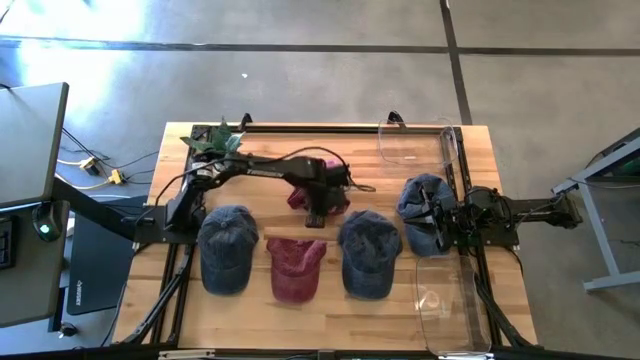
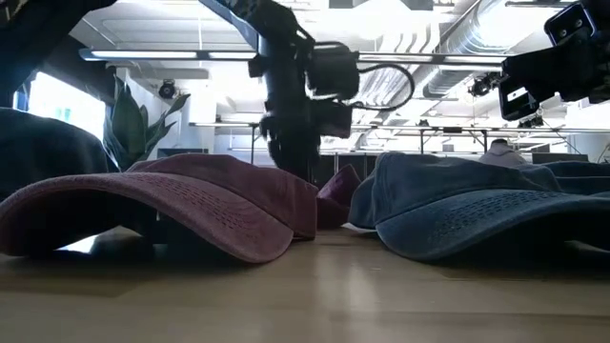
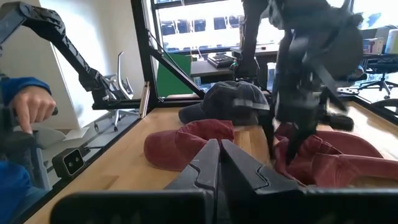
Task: Pick & Place hat
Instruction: Put the top red cap into the top transparent bin
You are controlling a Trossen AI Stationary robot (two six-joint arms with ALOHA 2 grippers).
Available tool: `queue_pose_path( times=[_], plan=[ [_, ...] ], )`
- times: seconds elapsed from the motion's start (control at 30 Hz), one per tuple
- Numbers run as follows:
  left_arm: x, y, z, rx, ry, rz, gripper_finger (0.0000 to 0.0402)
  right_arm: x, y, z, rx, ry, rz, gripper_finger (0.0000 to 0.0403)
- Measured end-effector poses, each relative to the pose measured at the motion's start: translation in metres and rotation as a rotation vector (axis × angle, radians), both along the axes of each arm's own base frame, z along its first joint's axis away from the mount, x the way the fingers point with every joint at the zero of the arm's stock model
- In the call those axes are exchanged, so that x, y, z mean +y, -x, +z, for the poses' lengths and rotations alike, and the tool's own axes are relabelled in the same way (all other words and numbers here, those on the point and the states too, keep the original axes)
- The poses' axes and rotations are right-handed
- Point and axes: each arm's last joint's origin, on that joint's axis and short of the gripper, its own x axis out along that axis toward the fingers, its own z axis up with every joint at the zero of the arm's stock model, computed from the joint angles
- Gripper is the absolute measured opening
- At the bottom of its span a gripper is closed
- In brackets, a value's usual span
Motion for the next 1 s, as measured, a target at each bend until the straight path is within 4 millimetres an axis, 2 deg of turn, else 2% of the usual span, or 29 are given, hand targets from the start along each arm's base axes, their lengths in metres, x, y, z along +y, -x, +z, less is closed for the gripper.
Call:
queue_pose_path(
  times=[0.1,0.17,0.2,0.27,0.33,0.37,0.43,0.5,0.57,0.7,0.8,0.93,1.0],
  plan=[
    [-0.001,0.001,0.020,-0.035,0.080,-0.025,0.0157,0.000,0.000,0.000,0.000,0.000,0.000,0.0012],
    [-0.003,0.009,0.025,0.022,0.096,-0.032,0.0173,0.000,0.000,0.000,0.000,0.000,0.000,0.0012],
    [-0.006,0.013,0.027,0.053,0.102,-0.032,0.0177,0.000,0.000,0.000,0.000,0.000,0.000,0.0012],
    [-0.008,0.010,0.033,0.005,0.088,-0.027,0.0179,0.000,0.000,0.000,0.000,0.000,0.000,0.0012],
    [-0.009,0.019,0.032,0.050,0.048,0.030,0.0177,0.000,0.000,0.000,-0.001,0.000,0.000,0.0012],
    [-0.008,0.026,0.027,0.095,0.012,0.073,0.0174,0.000,0.000,0.000,-0.001,0.000,0.000,0.0012],
    [-0.004,0.028,0.015,0.087,-0.094,0.146,0.0162,0.000,0.000,0.000,0.000,0.000,0.000,0.0012],
    [0.007,0.032,-0.001,0.097,-0.190,0.245,0.0147,0.000,0.000,0.000,-0.001,0.000,-0.001,0.0012],
    [0.019,0.036,-0.012,0.094,-0.208,0.336,0.0129,0.000,0.000,0.000,-0.001,0.000,-0.004,0.0012],
    [0.031,0.038,-0.025,0.019,-0.043,0.354,0.0094,0.000,0.000,0.000,0.000,-0.001,-0.013,0.0012],
    [0.027,0.039,-0.031,0.001,0.141,0.280,0.0070,-0.001,0.000,0.000,0.002,0.000,-0.028,0.0012],
    [0.014,0.038,-0.027,-0.025,0.253,0.137,0.0049,-0.001,0.000,0.000,0.002,-0.001,-0.027,0.0012],
    [0.007,0.038,-0.013,-0.058,0.245,0.100,0.0042,-0.001,0.000,0.000,0.002,0.000,-0.027,0.0012]
  ],
)
